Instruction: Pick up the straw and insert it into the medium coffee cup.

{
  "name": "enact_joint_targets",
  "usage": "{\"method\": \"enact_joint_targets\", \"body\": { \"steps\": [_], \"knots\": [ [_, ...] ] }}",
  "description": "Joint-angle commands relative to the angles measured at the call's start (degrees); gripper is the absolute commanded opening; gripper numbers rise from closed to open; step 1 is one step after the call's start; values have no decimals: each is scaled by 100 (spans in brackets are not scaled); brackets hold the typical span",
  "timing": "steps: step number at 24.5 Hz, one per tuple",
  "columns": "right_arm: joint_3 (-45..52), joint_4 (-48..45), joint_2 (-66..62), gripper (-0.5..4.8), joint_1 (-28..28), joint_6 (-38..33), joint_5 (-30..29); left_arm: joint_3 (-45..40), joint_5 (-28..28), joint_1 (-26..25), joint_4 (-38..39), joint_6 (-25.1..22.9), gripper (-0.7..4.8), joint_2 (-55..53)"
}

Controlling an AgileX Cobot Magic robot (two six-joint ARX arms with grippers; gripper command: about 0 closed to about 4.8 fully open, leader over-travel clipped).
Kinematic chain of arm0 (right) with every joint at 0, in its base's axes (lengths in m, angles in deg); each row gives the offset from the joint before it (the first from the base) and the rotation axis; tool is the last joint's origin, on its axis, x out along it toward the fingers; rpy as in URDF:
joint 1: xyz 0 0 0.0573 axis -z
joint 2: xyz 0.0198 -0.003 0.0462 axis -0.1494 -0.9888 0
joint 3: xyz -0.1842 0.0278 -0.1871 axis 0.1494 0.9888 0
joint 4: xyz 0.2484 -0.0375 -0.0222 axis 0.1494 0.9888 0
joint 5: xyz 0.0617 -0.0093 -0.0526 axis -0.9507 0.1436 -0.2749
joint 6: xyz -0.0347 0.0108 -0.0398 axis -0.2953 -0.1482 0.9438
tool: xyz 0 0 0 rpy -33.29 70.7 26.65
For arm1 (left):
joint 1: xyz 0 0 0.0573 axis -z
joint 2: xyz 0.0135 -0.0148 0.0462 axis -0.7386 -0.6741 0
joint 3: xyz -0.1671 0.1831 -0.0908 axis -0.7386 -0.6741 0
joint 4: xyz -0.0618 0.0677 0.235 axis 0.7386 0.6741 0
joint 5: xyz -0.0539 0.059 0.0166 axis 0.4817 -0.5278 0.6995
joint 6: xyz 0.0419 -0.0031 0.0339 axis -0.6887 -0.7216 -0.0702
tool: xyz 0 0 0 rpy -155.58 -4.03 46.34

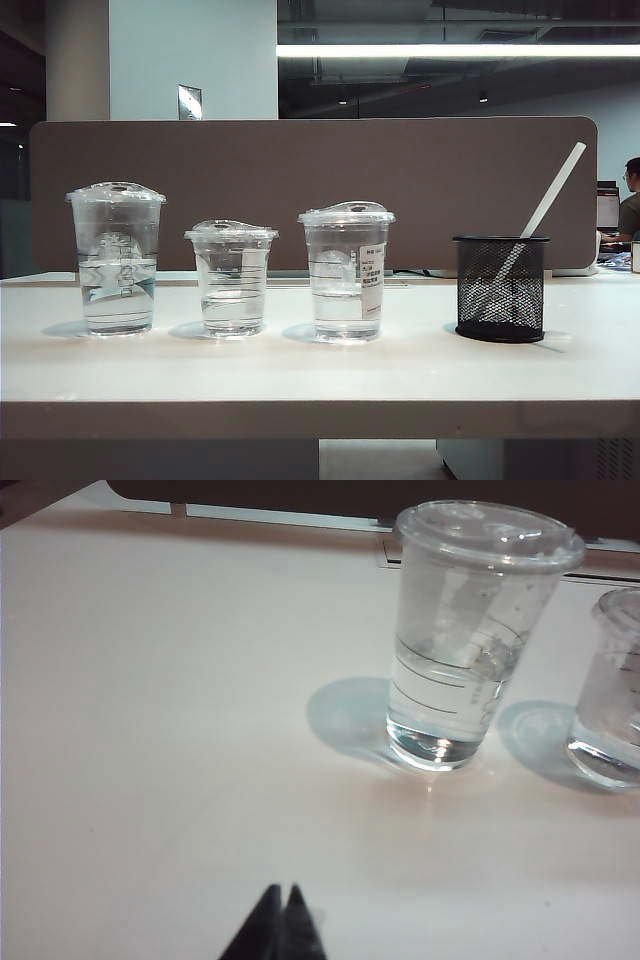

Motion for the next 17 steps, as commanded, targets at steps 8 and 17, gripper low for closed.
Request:
{"method": "enact_joint_targets", "body": {
  "steps": [8, 17],
  "knots": [
    [-15, 0, 9, -8, 4, 0, -7, 7, 11, 9, 48, 11, -4, -4],
    [-15, 0, 9, -8, 7, 0, -7, 2686, 1193, 459, 415, 227, -4, -645]
  ]
}}
